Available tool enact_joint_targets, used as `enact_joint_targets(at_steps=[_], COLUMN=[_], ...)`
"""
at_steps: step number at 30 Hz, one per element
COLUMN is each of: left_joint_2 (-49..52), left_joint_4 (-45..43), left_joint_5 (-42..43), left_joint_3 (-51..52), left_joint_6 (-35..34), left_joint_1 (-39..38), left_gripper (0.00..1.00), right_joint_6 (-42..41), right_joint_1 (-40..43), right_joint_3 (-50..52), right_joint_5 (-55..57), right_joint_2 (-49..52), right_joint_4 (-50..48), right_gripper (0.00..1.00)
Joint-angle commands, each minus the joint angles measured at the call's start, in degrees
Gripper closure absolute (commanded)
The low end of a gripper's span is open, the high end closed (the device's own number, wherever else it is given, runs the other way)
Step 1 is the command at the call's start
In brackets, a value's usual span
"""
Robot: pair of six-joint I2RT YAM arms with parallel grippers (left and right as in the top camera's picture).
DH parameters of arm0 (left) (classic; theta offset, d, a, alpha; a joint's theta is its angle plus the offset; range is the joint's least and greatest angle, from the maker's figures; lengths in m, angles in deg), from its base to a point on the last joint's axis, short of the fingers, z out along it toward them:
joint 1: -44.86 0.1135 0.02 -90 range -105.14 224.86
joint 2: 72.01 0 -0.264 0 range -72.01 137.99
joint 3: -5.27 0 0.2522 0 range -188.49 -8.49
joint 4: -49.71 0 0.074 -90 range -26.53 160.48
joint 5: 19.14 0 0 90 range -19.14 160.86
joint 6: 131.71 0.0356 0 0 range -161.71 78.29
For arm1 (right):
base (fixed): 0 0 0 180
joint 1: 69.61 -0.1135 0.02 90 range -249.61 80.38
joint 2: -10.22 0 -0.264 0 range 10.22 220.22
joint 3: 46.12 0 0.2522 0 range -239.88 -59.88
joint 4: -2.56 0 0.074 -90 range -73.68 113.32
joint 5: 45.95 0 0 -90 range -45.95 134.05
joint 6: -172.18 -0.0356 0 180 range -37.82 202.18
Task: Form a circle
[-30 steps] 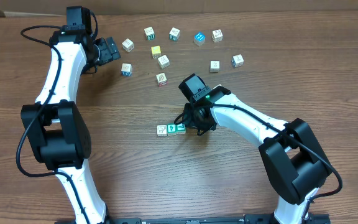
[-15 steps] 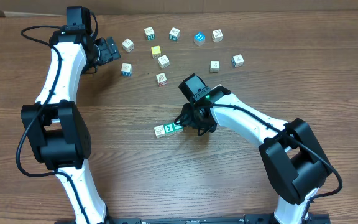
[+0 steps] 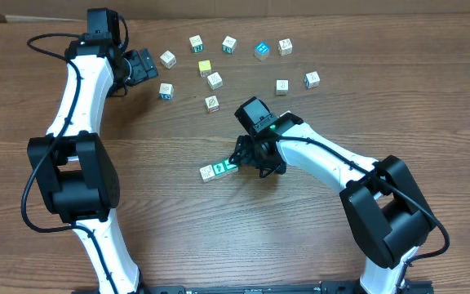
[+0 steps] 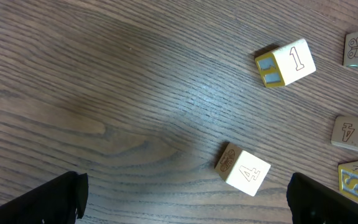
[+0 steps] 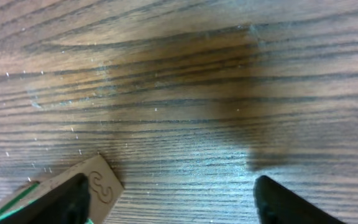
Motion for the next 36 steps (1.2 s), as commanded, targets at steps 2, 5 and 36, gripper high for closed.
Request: enact_joint_targets(at_steps=[2, 5, 36], left_joint_2=[-0.3, -0.3, -0.3], left_joint_4=[0.0, 0.0, 0.0], left_joint_5=[0.4, 0.4, 0.4], left_joint_3=[-0.7, -0.7, -0.7], left_joint_6=[-1.2, -1.2, -1.2], left_joint_1=[-0.4, -0.4, -0.4], left_gripper=[0.00, 0.00, 0.00], right_joint_6=[0.0, 0.0, 0.0], right_joint_1=[0.1, 0.1, 0.1], right_joint_3=[0.3, 0.3, 0.3], right_joint_5=[0.8, 0.8, 1.2], right_joint_2=[0.2, 0.2, 0.2], right_joint_4=[-0.2, -0.2, -0.2], right_gripper=[0.11, 0.05, 0.00])
